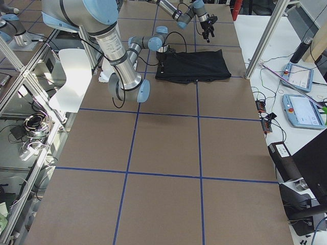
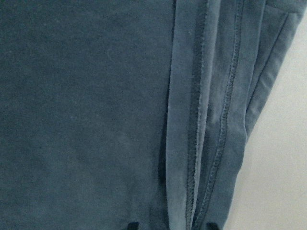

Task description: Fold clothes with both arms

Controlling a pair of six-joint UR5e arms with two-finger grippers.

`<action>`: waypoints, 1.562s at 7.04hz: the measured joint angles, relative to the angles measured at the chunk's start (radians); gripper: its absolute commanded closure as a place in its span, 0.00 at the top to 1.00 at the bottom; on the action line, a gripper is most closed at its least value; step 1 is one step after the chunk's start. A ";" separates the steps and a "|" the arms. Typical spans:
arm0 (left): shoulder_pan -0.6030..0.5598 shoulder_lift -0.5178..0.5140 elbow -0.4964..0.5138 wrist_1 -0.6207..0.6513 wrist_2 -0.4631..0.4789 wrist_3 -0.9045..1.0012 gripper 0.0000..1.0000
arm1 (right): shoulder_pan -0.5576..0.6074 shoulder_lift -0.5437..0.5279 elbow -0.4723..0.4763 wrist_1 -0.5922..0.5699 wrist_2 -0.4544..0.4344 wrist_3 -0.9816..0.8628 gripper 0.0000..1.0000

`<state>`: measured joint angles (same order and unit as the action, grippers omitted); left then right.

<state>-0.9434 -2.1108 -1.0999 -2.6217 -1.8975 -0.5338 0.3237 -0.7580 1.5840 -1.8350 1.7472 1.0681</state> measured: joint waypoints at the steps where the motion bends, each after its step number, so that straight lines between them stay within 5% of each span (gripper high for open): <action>1: 0.000 0.000 0.000 -0.002 0.000 0.000 1.00 | -0.007 -0.007 0.000 -0.001 -0.015 -0.012 0.21; 7: 0.000 0.000 0.000 -0.009 -0.002 0.000 1.00 | 0.016 -0.029 0.028 -0.028 -0.059 -0.103 0.07; 8: 0.000 0.000 0.000 -0.009 -0.002 0.000 1.00 | 0.020 -0.077 0.079 -0.027 -0.060 -0.102 0.15; 9: 0.000 0.000 0.000 -0.009 -0.002 -0.002 1.00 | 0.015 -0.153 0.157 -0.026 -0.065 -0.090 0.50; 10: 0.000 0.000 0.000 -0.010 -0.002 -0.006 1.00 | 0.001 -0.207 0.216 -0.026 -0.075 -0.053 0.99; 11: 0.000 0.000 0.000 -0.010 -0.002 -0.012 1.00 | -0.013 -0.228 0.247 -0.024 -0.084 0.006 1.00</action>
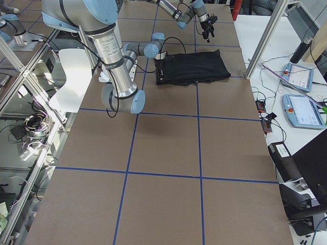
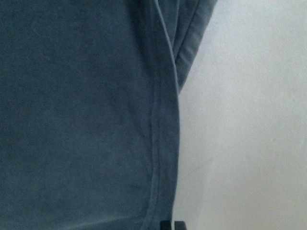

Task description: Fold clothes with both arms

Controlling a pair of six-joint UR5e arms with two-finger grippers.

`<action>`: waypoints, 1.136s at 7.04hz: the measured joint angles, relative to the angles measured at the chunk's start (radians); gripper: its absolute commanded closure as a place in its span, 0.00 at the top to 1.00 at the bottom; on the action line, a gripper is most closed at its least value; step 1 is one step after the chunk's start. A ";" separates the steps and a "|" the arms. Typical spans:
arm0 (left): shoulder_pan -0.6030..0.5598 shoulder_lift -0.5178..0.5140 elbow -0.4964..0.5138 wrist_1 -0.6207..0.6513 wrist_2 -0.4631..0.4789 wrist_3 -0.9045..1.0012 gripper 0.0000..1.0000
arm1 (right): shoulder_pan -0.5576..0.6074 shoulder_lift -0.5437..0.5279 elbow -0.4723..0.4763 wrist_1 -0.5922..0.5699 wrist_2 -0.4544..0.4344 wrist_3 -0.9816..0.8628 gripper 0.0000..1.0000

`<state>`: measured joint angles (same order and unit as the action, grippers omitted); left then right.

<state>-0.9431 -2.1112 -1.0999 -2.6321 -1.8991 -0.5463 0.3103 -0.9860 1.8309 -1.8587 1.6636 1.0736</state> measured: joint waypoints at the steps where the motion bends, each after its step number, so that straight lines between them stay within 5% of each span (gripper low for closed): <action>1: 0.001 0.000 0.000 0.000 0.000 -0.003 1.00 | -0.008 -0.001 0.015 0.003 -0.005 0.055 1.00; 5: 0.000 0.000 0.000 0.000 0.000 -0.006 1.00 | 0.102 0.092 -0.052 0.067 -0.022 0.041 1.00; 8: 0.001 0.000 0.000 0.000 -0.001 -0.006 1.00 | 0.206 0.310 -0.440 0.219 -0.022 0.013 1.00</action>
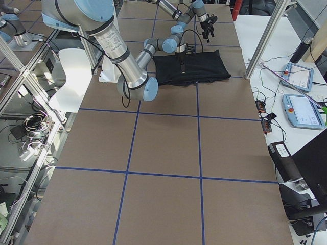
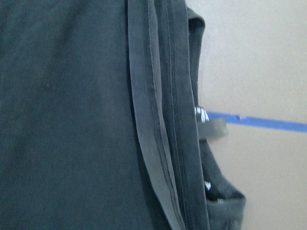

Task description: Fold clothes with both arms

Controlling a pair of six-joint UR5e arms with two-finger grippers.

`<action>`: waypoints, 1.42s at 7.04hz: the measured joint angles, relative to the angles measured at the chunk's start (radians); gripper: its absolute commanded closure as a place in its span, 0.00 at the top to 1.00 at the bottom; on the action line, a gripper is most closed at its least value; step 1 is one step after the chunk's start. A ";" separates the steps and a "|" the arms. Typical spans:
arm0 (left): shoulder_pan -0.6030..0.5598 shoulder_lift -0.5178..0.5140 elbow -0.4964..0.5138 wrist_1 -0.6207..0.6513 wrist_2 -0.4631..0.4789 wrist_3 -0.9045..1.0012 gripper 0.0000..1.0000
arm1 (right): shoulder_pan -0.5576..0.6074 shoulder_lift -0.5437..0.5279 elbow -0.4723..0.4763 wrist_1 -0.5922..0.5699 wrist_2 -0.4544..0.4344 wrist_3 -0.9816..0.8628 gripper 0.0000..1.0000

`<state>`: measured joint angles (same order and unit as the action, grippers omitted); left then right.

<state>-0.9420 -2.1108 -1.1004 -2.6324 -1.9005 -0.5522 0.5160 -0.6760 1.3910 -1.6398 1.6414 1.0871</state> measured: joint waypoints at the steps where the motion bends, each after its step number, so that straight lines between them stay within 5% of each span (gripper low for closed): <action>1: 0.000 0.000 0.000 0.000 0.000 0.000 1.00 | 0.030 0.055 -0.106 0.040 0.001 -0.011 1.00; 5: 0.000 0.000 0.000 0.001 0.000 -0.002 1.00 | 0.070 0.137 -0.304 0.066 0.005 -0.053 1.00; 10: 0.001 0.000 0.001 0.001 0.000 -0.002 1.00 | 0.068 0.160 -0.333 0.067 0.027 -0.038 1.00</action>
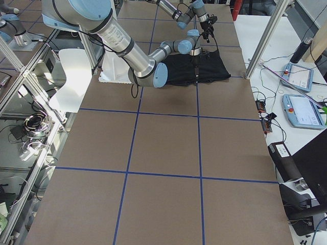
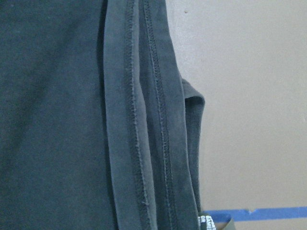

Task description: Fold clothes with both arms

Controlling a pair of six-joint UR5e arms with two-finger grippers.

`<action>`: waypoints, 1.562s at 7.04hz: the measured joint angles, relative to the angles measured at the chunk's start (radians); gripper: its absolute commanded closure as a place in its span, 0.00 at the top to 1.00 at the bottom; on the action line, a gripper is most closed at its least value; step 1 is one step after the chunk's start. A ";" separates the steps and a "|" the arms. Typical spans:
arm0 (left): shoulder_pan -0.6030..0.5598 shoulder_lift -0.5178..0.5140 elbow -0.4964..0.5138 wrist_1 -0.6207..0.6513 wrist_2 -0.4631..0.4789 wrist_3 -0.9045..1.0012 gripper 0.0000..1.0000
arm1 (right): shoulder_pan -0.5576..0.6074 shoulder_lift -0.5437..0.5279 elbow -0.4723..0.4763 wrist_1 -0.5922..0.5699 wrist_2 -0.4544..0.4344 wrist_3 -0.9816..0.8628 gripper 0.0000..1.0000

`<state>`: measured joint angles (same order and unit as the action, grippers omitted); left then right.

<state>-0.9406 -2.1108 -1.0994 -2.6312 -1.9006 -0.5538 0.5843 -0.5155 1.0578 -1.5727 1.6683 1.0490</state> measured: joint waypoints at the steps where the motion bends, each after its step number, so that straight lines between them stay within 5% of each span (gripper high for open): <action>1: 0.000 0.000 0.000 -0.001 0.000 0.000 1.00 | -0.003 0.001 -0.001 -0.001 0.004 0.003 1.00; 11: 0.001 -0.001 0.000 -0.001 0.000 0.000 1.00 | 0.045 -0.049 0.013 -0.060 0.007 -0.140 1.00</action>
<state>-0.9393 -2.1113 -1.0998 -2.6323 -1.9006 -0.5538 0.6290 -0.5643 1.0710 -1.6324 1.6749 0.9086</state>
